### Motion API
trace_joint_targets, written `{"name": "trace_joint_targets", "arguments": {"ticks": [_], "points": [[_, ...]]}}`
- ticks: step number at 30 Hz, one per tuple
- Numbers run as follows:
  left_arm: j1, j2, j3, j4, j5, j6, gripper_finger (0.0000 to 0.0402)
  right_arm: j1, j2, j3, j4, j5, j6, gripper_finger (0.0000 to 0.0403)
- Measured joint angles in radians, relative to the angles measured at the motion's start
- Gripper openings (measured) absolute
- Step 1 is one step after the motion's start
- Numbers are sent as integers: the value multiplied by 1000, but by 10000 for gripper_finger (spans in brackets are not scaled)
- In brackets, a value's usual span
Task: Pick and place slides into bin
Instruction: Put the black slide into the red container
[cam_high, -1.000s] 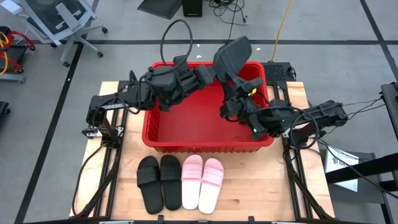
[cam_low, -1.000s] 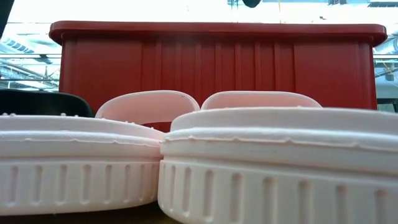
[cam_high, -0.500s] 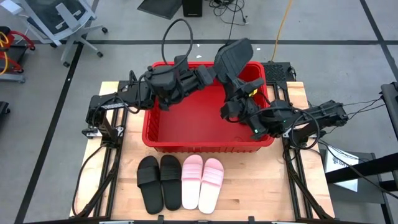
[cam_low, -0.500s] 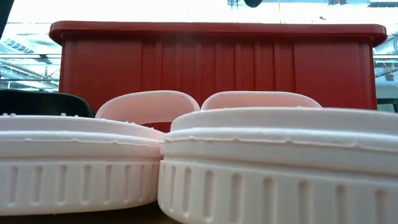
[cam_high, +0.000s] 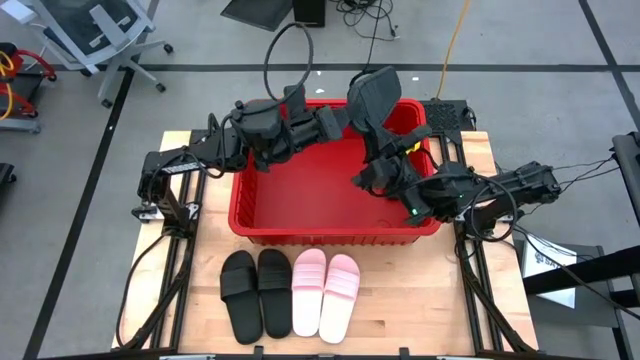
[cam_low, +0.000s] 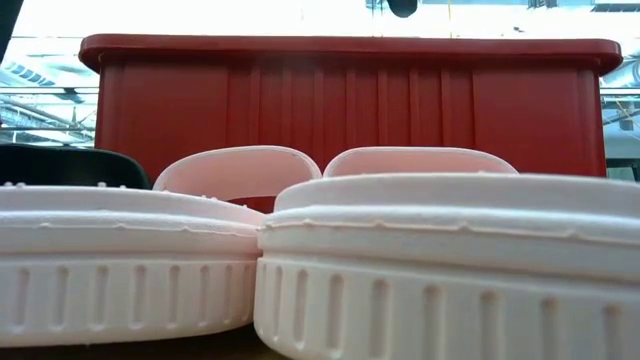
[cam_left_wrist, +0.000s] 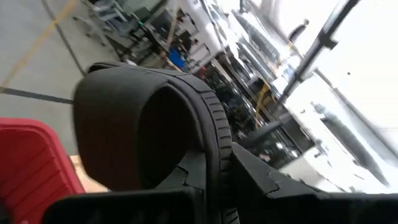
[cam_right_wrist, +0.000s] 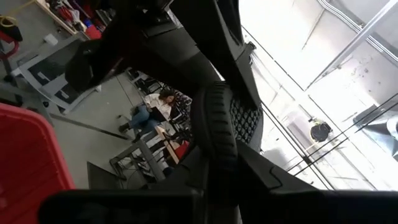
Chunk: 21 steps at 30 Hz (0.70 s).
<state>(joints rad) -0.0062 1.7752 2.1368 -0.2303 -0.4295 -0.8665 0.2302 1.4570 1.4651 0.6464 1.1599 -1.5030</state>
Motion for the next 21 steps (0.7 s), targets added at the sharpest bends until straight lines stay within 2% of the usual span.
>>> {"name": "trace_joint_targets", "arguments": {"ticks": [3, 8, 13, 17, 21], "points": [[10, 0, 0, 17, 75, 4, 80, 5, 0, 0, 35, 18, 0, 35], [19, -8, 0, 20, 159, 2, 161, 15, -7, 0, 110, 17, -1, 35], [24, -30, -1, 17, 197, 0, 230, 13, -31, -2, 106, 22, -5, 33], [23, -67, 0, 50, 196, 29, 261, 12, -66, -2, 105, 64, -8, 32], [23, -108, 0, 69, 189, 107, 267, 16, -106, -2, 107, 76, -6, 32]]}}
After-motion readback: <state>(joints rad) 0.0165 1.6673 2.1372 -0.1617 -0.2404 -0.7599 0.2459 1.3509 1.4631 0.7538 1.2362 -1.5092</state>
